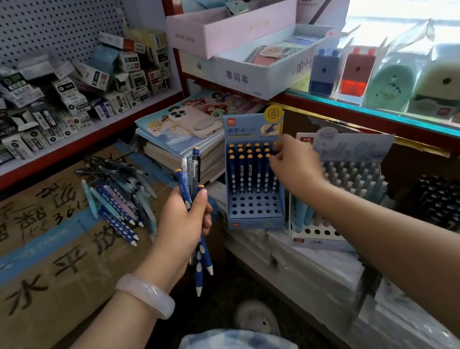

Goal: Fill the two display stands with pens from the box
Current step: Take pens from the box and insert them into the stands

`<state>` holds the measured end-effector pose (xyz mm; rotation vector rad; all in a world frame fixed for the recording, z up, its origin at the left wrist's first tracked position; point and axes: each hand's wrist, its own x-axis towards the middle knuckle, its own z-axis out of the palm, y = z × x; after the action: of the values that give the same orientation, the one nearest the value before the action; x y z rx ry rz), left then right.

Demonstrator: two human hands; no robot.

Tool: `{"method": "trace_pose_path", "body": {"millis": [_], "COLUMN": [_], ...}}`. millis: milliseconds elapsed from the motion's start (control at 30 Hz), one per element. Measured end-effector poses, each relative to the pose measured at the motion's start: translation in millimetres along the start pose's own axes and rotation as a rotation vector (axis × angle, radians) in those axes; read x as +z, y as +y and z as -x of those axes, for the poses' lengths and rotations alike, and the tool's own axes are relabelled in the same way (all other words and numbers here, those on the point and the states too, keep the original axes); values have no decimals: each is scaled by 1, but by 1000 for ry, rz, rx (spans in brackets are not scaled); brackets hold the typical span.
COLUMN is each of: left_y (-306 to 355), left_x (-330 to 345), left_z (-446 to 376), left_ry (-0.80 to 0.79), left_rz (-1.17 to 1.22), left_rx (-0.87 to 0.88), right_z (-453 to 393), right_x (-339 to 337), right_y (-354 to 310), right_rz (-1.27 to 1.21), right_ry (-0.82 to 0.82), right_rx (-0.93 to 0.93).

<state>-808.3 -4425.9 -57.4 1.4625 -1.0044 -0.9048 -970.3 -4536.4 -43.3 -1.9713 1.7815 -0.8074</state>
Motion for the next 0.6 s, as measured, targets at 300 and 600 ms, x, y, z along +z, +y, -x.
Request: {"method": "trace_pose_path", "body": {"millis": [300, 600], "left_y": [14, 15], "left_x": [1, -1], "left_z": [12, 16], "left_ry": [-74, -50], "left_rz": [-23, -134], "left_rx": [58, 115], "right_z": [46, 56], "right_x": [-2, -7], "right_y": [-51, -49], "right_rz": [-565, -582], "right_ry": [-670, -659], "right_rx": [-64, -16]}}
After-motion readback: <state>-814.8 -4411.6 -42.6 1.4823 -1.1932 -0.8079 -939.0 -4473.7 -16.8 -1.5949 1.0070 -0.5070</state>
